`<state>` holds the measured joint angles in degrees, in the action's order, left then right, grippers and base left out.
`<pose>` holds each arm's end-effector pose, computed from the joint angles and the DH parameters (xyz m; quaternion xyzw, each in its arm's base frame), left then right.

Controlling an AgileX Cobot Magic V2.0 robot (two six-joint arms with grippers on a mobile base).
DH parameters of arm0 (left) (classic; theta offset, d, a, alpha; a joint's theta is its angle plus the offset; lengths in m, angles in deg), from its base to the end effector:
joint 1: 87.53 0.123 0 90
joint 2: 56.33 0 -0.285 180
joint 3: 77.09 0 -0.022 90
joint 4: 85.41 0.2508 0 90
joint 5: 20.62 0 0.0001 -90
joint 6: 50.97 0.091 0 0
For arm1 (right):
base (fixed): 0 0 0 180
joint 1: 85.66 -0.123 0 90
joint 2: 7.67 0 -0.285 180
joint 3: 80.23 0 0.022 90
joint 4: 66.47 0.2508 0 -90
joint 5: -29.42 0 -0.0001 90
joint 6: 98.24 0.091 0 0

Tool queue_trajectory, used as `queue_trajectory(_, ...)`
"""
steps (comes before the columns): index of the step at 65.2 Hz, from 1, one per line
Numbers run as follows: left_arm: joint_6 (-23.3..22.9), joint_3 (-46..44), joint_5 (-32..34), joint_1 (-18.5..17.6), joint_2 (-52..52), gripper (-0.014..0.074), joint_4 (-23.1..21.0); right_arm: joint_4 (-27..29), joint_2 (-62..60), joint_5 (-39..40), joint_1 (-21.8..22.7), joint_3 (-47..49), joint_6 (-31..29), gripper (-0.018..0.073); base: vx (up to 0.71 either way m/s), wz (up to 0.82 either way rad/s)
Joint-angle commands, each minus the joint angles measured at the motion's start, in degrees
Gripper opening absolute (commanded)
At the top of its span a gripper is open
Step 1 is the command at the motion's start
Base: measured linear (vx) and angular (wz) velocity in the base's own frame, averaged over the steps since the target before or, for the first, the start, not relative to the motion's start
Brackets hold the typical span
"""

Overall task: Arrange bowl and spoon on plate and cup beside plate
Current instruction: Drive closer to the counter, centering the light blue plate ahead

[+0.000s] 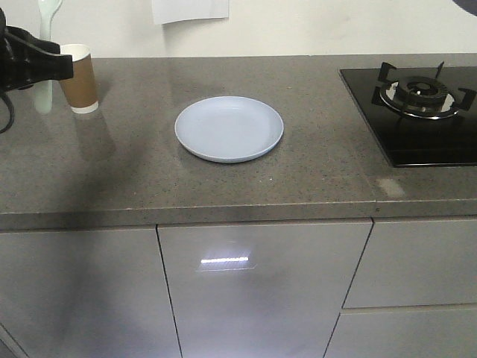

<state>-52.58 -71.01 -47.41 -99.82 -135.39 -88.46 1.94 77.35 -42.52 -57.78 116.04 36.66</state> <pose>0.2715 -0.0614 0.4120 0.0642 0.8260 -0.0908 0.5526 0.2487 -0.0405 0.4988 -0.1321 0.7677 0.2863 0.5578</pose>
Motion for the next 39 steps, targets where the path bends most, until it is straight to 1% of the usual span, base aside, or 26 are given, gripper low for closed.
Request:
queue_trajectory(1, -0.21, -1.55, 3.79, -0.32, 1.65, -0.0006, -0.67, 3.95, -1.61, -1.39, 0.25, 1.50, -0.51, -0.0005, 0.02, -0.04)
queue_trajectory(39, -0.21, -1.55, 3.79, -0.32, 1.65, -0.0006, -0.67, 3.95, -1.61, -1.39, 0.25, 1.50, -0.51, -0.0005, 0.02, -0.01)
